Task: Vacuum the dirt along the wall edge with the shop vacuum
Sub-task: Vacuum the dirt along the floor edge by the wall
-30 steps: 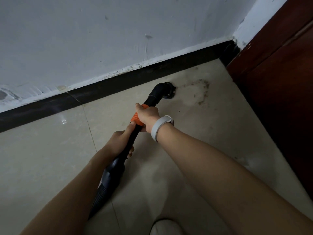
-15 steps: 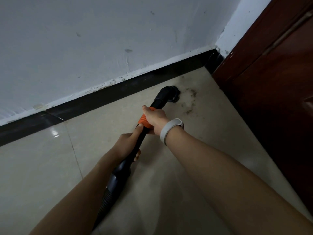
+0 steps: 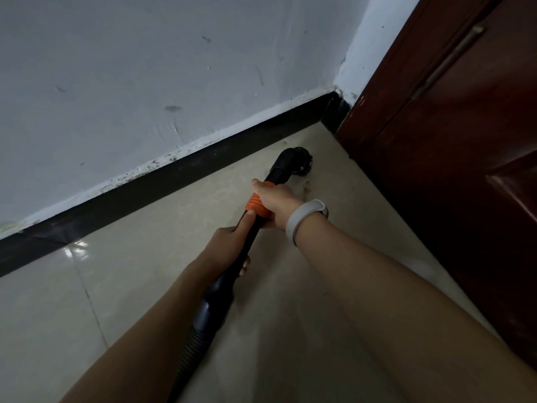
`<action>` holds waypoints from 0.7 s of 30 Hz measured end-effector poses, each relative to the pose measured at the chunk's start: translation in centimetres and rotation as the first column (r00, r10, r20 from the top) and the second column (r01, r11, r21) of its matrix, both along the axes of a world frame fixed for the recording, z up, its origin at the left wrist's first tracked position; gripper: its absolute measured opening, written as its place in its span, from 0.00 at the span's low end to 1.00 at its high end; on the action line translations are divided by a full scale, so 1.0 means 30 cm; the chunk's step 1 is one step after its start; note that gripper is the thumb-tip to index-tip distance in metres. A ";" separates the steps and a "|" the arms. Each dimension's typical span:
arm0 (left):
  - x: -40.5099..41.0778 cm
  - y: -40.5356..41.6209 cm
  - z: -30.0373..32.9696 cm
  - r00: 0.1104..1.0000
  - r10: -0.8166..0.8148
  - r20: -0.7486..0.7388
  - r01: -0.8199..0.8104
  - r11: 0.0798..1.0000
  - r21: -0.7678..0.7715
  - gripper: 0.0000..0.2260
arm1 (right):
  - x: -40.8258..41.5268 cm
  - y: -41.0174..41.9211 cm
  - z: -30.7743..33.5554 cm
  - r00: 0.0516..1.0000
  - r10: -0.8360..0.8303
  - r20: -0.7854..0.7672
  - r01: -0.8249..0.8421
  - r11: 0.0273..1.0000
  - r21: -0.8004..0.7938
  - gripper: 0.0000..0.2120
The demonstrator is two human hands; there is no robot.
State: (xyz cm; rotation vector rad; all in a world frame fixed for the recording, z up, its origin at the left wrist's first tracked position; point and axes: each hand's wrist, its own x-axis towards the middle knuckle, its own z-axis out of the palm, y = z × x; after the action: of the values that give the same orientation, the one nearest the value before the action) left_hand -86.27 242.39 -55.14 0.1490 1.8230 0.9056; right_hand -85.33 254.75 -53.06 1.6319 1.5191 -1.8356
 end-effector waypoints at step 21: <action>0.071 -0.089 0.033 0.996 -0.006 -0.084 0.006 1.000 0.008 0.20 | 0.094 -0.117 0.005 0.989 -0.097 -0.107 0.104 0.993 0.059 0.23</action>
State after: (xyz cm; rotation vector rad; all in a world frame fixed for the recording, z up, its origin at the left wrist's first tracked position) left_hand -84.13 239.72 -54.15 0.2005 1.8959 0.9149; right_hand -82.52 251.25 -52.90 1.6953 1.5807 -1.9723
